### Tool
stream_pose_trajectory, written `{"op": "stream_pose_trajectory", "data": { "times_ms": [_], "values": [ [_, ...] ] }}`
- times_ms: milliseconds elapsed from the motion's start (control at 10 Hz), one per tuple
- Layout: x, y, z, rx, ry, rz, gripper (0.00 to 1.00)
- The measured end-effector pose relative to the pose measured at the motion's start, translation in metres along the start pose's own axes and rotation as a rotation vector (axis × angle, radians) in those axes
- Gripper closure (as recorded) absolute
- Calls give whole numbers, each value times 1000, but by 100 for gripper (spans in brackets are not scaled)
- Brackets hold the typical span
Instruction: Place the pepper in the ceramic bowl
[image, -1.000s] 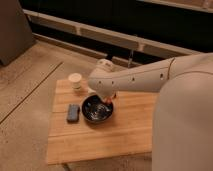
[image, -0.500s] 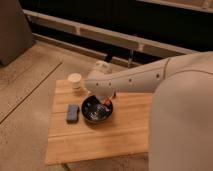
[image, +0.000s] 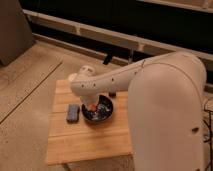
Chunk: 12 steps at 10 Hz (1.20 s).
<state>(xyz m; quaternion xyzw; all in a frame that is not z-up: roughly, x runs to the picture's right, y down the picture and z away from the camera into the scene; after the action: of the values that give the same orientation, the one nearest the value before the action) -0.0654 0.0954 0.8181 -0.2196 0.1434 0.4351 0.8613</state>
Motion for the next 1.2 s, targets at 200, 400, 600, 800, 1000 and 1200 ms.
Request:
{"op": "stream_pose_trajectory", "data": {
  "times_ms": [200, 400, 600, 800, 1000, 1200],
  "values": [
    [7, -13, 14, 7, 62, 31, 100],
    [10, -18, 28, 13, 122, 46, 100],
    [9, -16, 41, 14, 176, 32, 99],
    [4, -12, 47, 13, 198, 12, 86],
    [0, -10, 51, 14, 214, -4, 65],
    [-3, -9, 54, 15, 224, -15, 45]
  ]
}}
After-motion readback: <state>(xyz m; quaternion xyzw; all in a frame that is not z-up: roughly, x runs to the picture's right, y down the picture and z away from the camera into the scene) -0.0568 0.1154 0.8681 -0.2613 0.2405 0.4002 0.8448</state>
